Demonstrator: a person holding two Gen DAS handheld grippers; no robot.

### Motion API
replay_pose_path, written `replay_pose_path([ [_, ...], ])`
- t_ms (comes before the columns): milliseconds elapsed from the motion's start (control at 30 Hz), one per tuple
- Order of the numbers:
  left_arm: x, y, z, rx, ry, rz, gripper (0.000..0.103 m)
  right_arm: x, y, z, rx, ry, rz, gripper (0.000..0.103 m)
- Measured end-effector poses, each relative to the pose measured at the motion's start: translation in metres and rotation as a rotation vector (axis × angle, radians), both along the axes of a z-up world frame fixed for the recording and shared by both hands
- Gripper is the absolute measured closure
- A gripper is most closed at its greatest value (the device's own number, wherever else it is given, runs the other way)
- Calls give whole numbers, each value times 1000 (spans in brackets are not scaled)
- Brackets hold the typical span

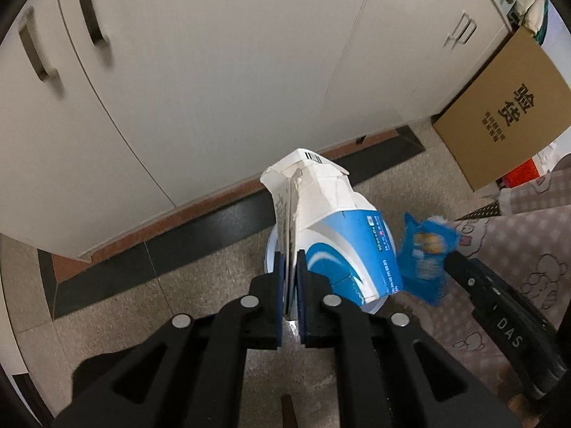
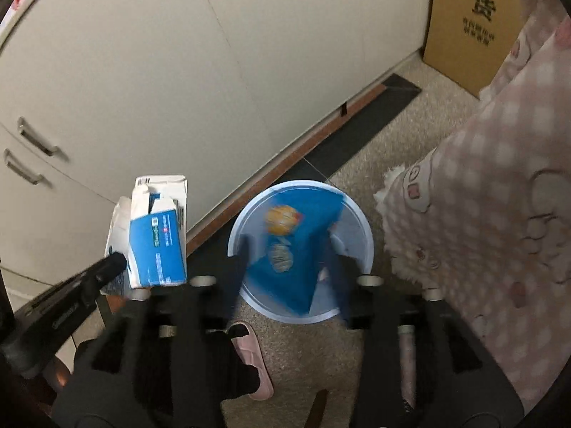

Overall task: Collect trash
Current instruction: 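Carry the tissue box and blue bag to the wastebasket and release both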

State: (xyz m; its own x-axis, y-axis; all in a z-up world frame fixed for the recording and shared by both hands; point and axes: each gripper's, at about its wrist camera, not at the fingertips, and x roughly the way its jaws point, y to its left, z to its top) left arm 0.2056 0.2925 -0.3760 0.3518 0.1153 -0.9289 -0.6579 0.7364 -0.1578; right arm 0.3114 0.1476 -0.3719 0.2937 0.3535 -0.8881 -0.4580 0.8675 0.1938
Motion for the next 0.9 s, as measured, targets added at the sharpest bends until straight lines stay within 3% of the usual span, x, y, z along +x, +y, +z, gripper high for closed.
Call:
replay_pose_path([
  [200, 8, 0, -25, -31, 42, -16, 97, 1, 5, -19, -9, 39, 3, 54],
  [467, 17, -11, -43, -67, 66, -62, 97, -4, 0, -17, -3, 37, -9, 51],
  [700, 28, -21, -43, -83, 64, -99, 97, -7, -13, -4, 27, 24, -19, 50],
  [900, 42, -32, -24, -63, 37, -139, 97, -8, -31, 23, 64, -50, -83, 48],
])
